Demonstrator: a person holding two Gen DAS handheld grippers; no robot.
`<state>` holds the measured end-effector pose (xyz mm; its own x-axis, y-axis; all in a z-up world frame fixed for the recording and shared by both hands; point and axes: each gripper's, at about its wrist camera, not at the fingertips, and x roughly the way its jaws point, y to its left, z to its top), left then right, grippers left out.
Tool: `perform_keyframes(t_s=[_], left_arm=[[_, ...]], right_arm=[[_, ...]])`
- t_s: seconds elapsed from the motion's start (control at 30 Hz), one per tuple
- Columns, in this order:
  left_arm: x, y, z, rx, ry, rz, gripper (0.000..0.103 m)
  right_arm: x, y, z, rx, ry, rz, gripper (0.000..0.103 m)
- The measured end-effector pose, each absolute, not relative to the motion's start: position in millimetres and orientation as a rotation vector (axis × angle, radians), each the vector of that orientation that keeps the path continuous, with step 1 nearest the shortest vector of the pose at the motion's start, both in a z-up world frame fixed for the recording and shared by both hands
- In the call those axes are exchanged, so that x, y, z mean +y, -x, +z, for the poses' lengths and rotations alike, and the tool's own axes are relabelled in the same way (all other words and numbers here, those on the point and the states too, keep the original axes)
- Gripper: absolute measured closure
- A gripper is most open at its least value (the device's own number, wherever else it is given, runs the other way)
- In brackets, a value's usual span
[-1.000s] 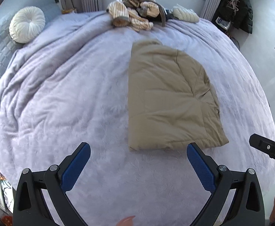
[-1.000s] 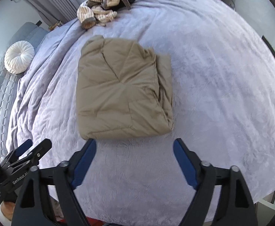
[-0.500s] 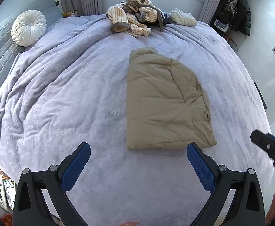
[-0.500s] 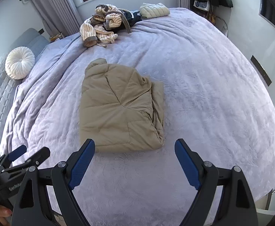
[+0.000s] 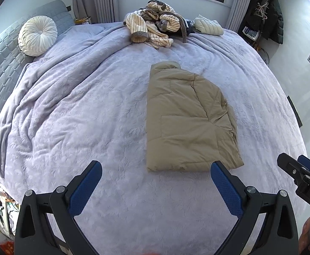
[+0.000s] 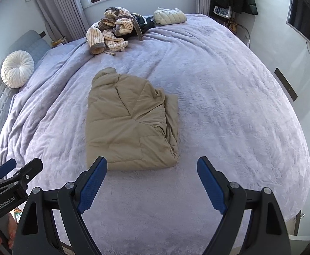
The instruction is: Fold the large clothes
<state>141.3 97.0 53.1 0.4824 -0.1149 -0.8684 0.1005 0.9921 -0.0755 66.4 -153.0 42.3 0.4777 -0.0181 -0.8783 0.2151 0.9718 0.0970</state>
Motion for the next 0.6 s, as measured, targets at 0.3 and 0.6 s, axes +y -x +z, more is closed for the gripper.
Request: perform_keyframes(t_s=[0.3, 0.6], left_arm=[[96.2, -137.5, 53.8, 1.056, 0.008, -0.131, 0.001], [94.2, -137.4, 56.4, 1.052, 0.0, -0.137, 0.001]], right_arm=[[-153.5, -66.3, 42.2, 1.065, -0.205, -0.145, 0.015], [-151.3, -62.2, 44.4, 1.062, -0.206, -0.152, 0.015]])
